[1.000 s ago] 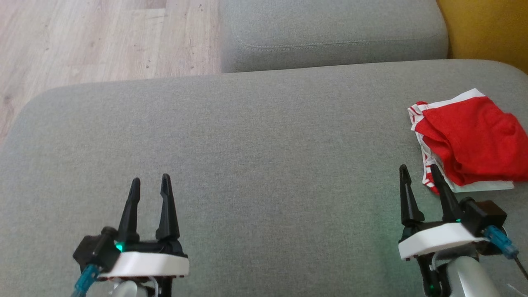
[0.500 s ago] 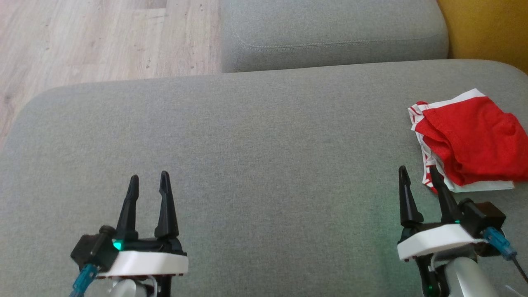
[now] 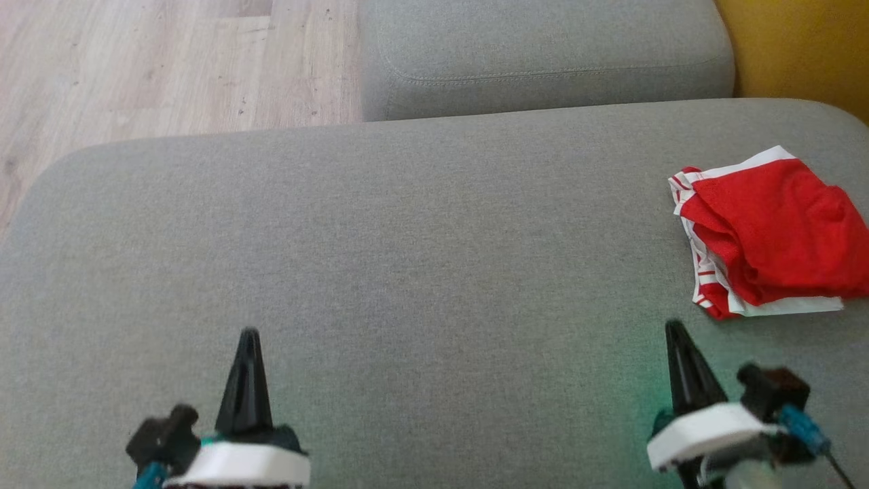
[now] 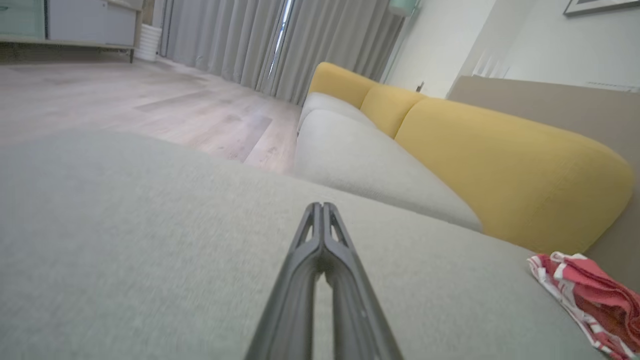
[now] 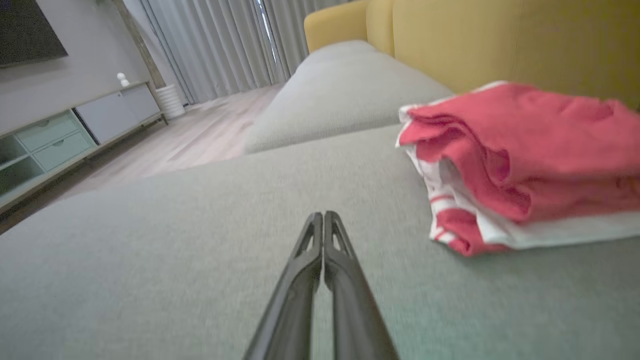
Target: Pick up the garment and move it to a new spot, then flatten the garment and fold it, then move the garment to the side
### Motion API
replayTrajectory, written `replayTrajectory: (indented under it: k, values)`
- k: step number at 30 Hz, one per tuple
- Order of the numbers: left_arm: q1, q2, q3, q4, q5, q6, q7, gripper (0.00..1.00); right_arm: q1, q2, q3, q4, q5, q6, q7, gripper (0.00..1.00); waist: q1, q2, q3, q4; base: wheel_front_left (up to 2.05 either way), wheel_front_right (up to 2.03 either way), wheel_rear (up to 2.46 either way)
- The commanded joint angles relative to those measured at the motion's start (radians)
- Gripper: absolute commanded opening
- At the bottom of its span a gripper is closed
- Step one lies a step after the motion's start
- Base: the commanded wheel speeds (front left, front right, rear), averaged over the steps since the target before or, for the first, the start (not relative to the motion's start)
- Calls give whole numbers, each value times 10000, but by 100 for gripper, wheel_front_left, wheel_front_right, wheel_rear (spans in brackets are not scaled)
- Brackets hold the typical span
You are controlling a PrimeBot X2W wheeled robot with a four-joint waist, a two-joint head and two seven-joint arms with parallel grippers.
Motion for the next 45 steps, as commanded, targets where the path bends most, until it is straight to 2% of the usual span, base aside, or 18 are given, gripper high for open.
replayTrajectory:
  k: [1,45]
  values:
    - [-251,0,39,-255,-172,-9,38,0,-286,-7,-49,-267,219,0,51,0,0,0,1,-2,0,0,0]
    - [-589,52,961,-170,-4316,-190,1302,0,-429,-23,-619,-883,5103,-3,1313,0,0,0,34,-78,0,0,0]
